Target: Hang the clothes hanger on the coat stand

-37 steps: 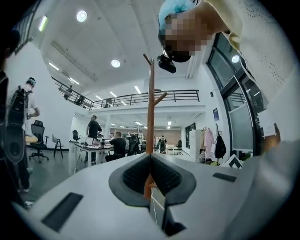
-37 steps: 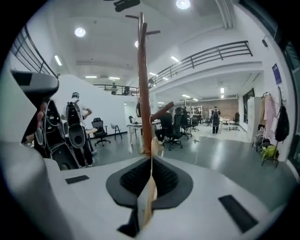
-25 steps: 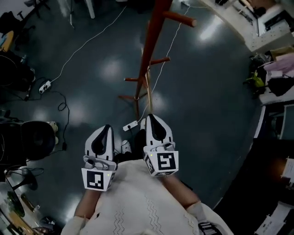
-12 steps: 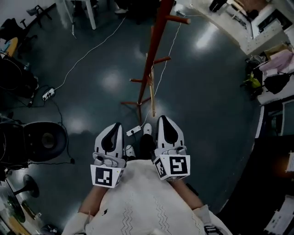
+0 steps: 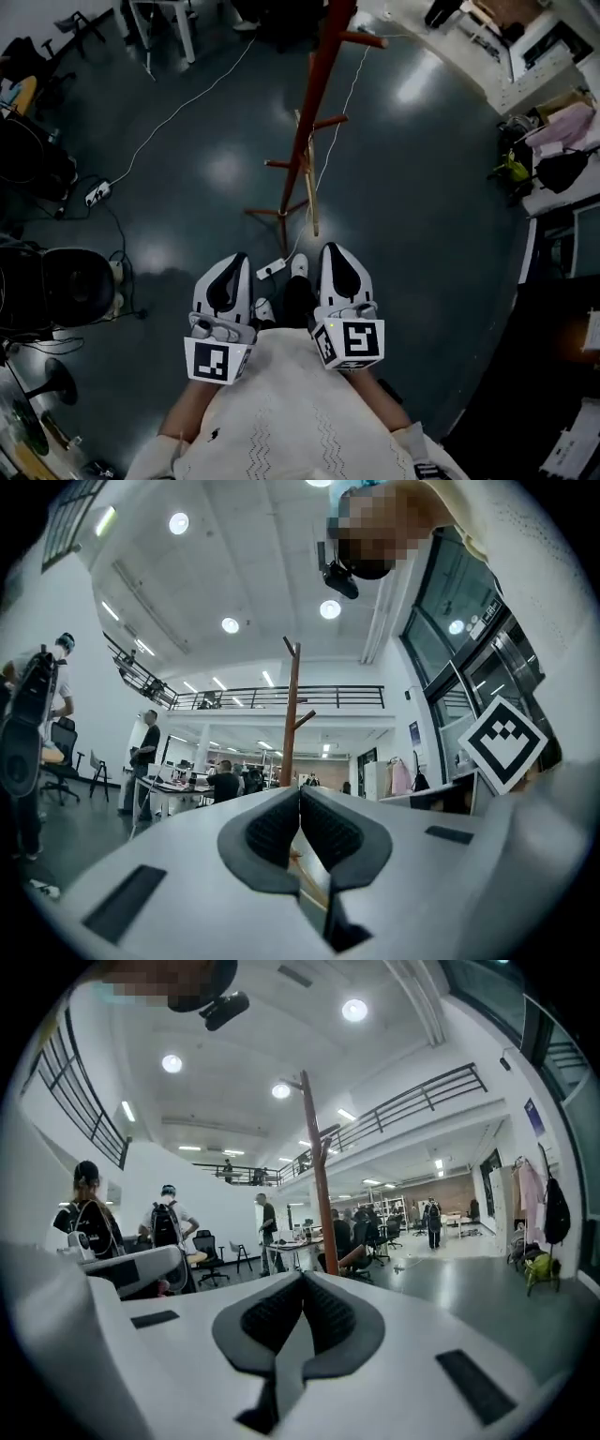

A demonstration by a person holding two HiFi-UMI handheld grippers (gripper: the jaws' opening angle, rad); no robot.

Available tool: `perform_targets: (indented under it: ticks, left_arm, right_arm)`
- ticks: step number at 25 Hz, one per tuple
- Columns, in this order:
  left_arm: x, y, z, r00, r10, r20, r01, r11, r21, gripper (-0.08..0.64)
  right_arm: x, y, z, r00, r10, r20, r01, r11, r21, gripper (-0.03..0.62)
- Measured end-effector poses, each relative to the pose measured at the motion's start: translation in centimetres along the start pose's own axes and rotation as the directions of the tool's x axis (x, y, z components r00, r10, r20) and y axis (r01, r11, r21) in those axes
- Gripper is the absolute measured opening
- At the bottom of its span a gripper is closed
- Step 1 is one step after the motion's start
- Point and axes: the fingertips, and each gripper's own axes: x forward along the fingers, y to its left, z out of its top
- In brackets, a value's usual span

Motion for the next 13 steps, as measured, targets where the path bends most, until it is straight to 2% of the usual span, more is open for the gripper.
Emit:
perform_targets:
  ticks: [13]
  left_arm:
    - [1.5,0.6,0.4,1.0,-0.011,0.007,0.011,1.0,-0.009,0.012]
  right_arm:
    - [1.4,-0.2,0.4,1.0,-0.015,-0.009,0.014,0.999,-0.049,0.02]
